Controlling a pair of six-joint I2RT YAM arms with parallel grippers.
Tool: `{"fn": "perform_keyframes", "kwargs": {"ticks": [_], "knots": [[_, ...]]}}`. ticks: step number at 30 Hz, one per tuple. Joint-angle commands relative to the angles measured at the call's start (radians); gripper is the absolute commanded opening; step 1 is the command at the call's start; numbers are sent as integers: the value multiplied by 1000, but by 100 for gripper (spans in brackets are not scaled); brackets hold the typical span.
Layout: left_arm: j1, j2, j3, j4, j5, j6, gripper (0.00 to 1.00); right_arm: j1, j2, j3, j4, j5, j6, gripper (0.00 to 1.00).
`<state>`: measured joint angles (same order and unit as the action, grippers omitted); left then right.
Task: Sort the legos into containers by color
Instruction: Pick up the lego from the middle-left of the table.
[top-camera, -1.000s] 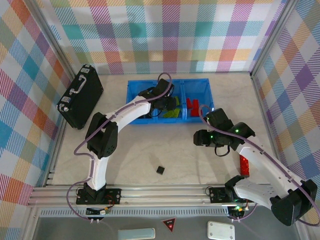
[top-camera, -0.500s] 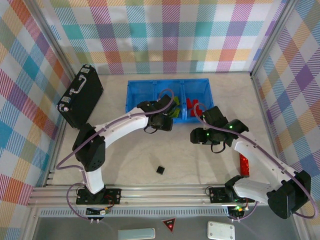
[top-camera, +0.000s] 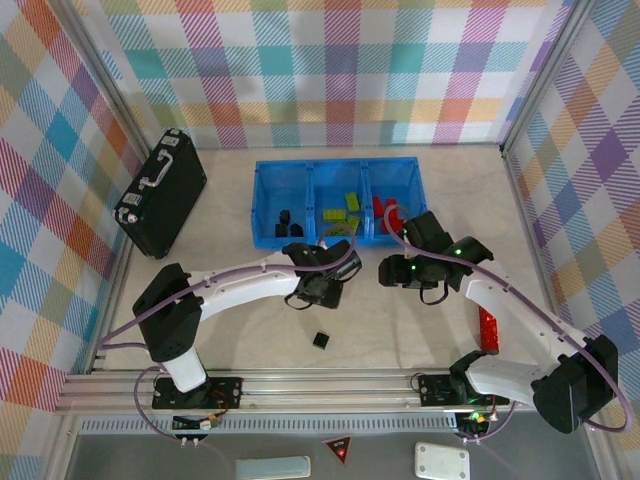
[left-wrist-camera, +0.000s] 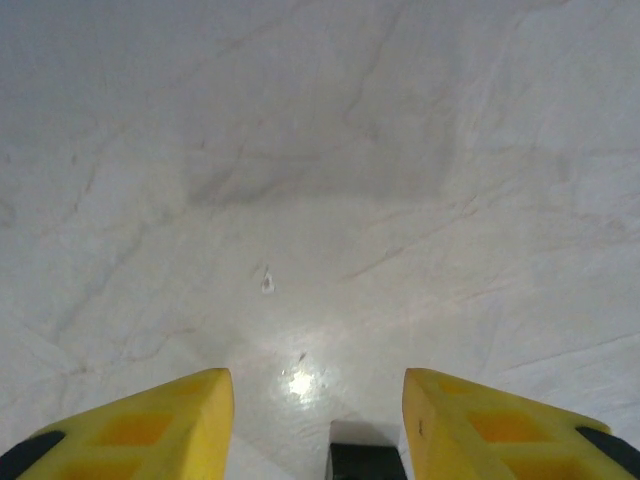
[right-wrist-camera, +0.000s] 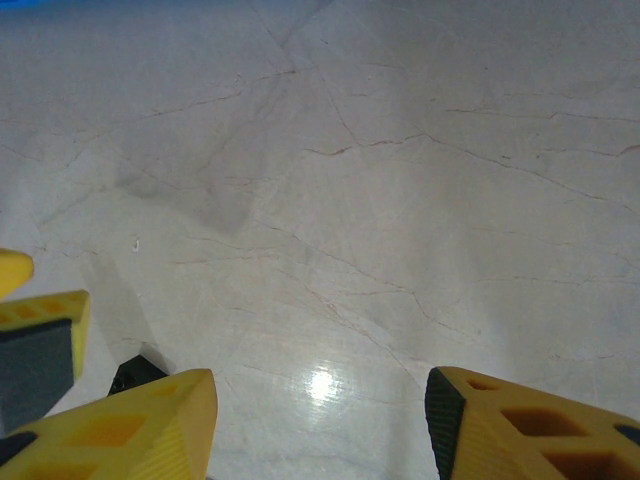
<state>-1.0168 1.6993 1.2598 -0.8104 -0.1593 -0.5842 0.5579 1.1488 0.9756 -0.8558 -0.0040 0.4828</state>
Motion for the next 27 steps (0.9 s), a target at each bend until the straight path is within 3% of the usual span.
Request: {"fn": "perform_keyframes", "kwargs": {"ticks": [1,16,27], "knots": [[-39,-44,-37,-33,-14,-49,49,8,11,-9,1,-6,-16,59],[-184,13,-89,-52,38,-90,60,8,-16,-9,-15,4,-15,59],[-212,83,-116,-35,43,-105,58,7,-13,-25,-5,-6,-9,60]]}}
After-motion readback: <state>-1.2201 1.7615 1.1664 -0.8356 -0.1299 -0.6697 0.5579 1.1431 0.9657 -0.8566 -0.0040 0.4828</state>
